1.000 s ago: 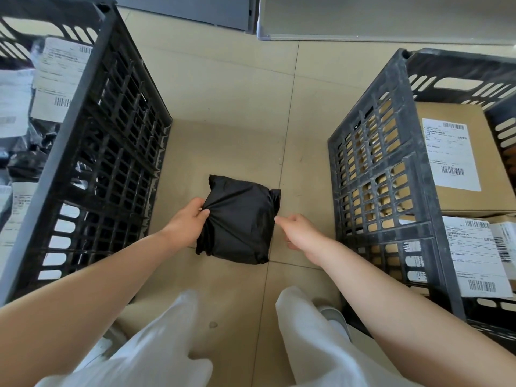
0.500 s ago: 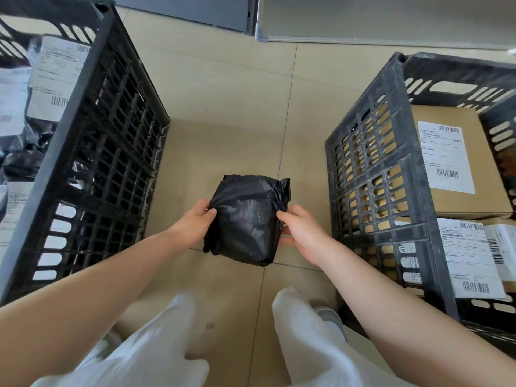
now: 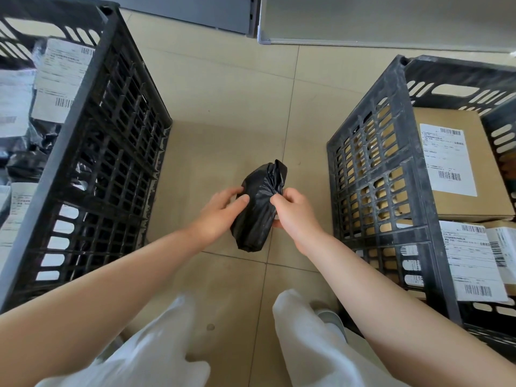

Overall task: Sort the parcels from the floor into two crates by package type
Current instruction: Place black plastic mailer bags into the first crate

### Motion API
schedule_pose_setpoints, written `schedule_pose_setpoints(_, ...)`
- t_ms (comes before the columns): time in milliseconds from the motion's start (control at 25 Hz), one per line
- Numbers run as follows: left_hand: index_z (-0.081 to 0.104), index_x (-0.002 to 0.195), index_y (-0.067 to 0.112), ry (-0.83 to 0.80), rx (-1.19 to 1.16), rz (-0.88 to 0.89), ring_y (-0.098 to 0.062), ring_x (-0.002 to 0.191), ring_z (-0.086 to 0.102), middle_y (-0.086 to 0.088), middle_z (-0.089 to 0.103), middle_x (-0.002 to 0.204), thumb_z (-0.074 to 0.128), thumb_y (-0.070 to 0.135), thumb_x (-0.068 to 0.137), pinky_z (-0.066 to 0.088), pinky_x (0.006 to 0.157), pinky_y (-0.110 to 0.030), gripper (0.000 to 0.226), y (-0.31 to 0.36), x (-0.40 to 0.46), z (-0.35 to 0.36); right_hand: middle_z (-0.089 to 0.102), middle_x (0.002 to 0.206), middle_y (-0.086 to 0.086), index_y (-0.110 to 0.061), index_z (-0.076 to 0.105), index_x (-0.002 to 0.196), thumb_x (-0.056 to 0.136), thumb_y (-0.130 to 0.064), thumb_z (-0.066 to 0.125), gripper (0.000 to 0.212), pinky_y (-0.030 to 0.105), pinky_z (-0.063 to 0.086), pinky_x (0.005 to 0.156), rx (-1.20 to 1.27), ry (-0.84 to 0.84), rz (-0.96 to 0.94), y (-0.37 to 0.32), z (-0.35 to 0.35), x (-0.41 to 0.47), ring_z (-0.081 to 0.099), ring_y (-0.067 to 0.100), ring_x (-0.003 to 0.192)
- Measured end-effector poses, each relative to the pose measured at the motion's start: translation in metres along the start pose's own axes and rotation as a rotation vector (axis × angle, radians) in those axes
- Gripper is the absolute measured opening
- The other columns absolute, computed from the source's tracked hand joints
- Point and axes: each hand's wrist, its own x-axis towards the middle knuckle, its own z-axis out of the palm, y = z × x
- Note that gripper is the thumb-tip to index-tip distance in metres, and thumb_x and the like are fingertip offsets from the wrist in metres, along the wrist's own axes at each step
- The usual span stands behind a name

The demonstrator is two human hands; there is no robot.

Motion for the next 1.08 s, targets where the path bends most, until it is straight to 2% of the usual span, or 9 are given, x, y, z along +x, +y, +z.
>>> schedule_pose_setpoints(160, 0.030, 0.151, 0.020, -0.220, -0.079, 0.002, 0.000, 0.116, 0.050, 0.012, 0.048, 0.132, 0.059, 0.033, 0.098, 0.040, 0.081, -0.001, 0.061, 0.007, -0.008, 0.010, 0.069, 0.105, 0.021, -0.001, 0.059, 0.099, 0.090, -0.025, 0.058, 0.025, 0.048, 0.062, 0.081, 0.093, -0.020, 0.031, -0.002, 0.006, 0.000, 0.070, 0.035, 0.099)
schedule_pose_setpoints(240, 0.025, 0.152, 0.023, -0.230, -0.052, 0.001, -0.001, 0.119, 0.048, 0.016, 0.047, 0.132, 0.066, 0.033, 0.093, 0.040, 0.091, -0.010, 0.072, 0.001, -0.008, 0.009, 0.069, 0.109, 0.020, 0.000, 0.062, 0.101, 0.096, -0.020, 0.059, 0.020, 0.040, 0.063, 0.080, 0.137, -0.041, 0.054, -0.001, 0.006, 0.000, 0.069, 0.030, 0.103)
schedule_pose_setpoints(320, 0.028, 0.148, 0.026, -0.191, -0.062, -0.022, -0.005, 0.121, 0.053, 0.016, 0.055, 0.130, 0.074, 0.032, 0.088, 0.043, 0.101, -0.024, 0.076, -0.006, -0.006, 0.009, 0.070, 0.112, 0.014, -0.007, 0.066, 0.096, 0.098, -0.014, 0.055, 0.014, 0.039, 0.062, 0.080, 0.217, -0.085, 0.071, -0.002, 0.007, -0.001, 0.068, 0.026, 0.109)
schedule_pose_setpoints(480, 0.042, 0.137, 0.021, -0.026, -0.211, -0.145, -0.014, 0.107, 0.066, 0.003, 0.067, 0.121, 0.071, 0.012, 0.084, 0.054, 0.097, -0.037, 0.061, -0.012, -0.001, 0.006, 0.067, 0.120, 0.007, -0.012, 0.067, 0.101, 0.100, -0.003, 0.044, 0.024, 0.032, 0.060, 0.085, 0.202, -0.154, 0.037, -0.001, 0.009, -0.003, 0.065, 0.019, 0.111)
schedule_pose_setpoints(560, 0.051, 0.132, 0.023, -0.011, -0.300, -0.211, -0.021, 0.106, 0.069, -0.001, 0.070, 0.119, 0.065, 0.013, 0.079, 0.054, 0.097, -0.045, 0.056, -0.014, 0.001, -0.001, 0.067, 0.117, 0.007, -0.016, 0.066, 0.101, 0.099, -0.002, 0.043, 0.026, 0.031, 0.058, 0.089, 0.132, -0.098, 0.007, 0.002, 0.005, -0.002, 0.065, 0.020, 0.109)
schedule_pose_setpoints(680, 0.055, 0.125, 0.023, -0.002, -0.411, -0.258, -0.025, 0.106, 0.069, -0.003, 0.072, 0.117, 0.058, 0.005, 0.087, 0.054, 0.096, -0.047, 0.042, -0.012, -0.003, -0.012, 0.067, 0.114, 0.007, -0.019, 0.062, 0.099, 0.098, -0.003, 0.045, 0.024, 0.032, 0.058, 0.087, 0.133, 0.027, 0.032, 0.004, -0.007, 0.000, 0.063, 0.018, 0.100)
schedule_pose_setpoints(760, 0.057, 0.127, 0.022, 0.004, -0.473, -0.239, -0.025, 0.107, 0.069, -0.002, 0.073, 0.117, 0.056, 0.002, 0.090, 0.054, 0.097, -0.046, 0.042, -0.009, -0.004, -0.021, 0.065, 0.116, 0.010, -0.018, 0.062, 0.101, 0.098, -0.004, 0.046, 0.021, 0.031, 0.058, 0.083, 0.148, 0.069, 0.044, 0.004, -0.013, 0.002, 0.061, 0.017, 0.095)
schedule_pose_setpoints(920, 0.058, 0.130, 0.020, 0.045, -0.540, -0.192, -0.025, 0.106, 0.070, -0.003, 0.074, 0.116, 0.056, 0.001, 0.091, 0.055, 0.093, -0.043, 0.043, 0.001, -0.007, -0.044, 0.063, 0.122, 0.016, -0.016, 0.061, 0.105, 0.097, -0.004, 0.045, 0.021, 0.037, 0.059, 0.086, 0.108, 0.071, 0.020, -0.010, -0.014, 0.002, 0.059, 0.019, 0.094)
schedule_pose_setpoints(1080, 0.057, 0.131, 0.017, 0.171, -0.586, -0.126, -0.024, 0.105, 0.070, -0.004, 0.073, 0.117, 0.060, 0.004, 0.092, 0.056, 0.092, -0.043, 0.040, 0.019, -0.018, -0.072, 0.064, 0.120, 0.012, -0.017, 0.060, 0.107, 0.098, -0.006, 0.047, 0.019, 0.038, 0.058, 0.089, 0.069, 0.028, -0.024, -0.042, -0.006, -0.002, 0.060, 0.018, 0.094)
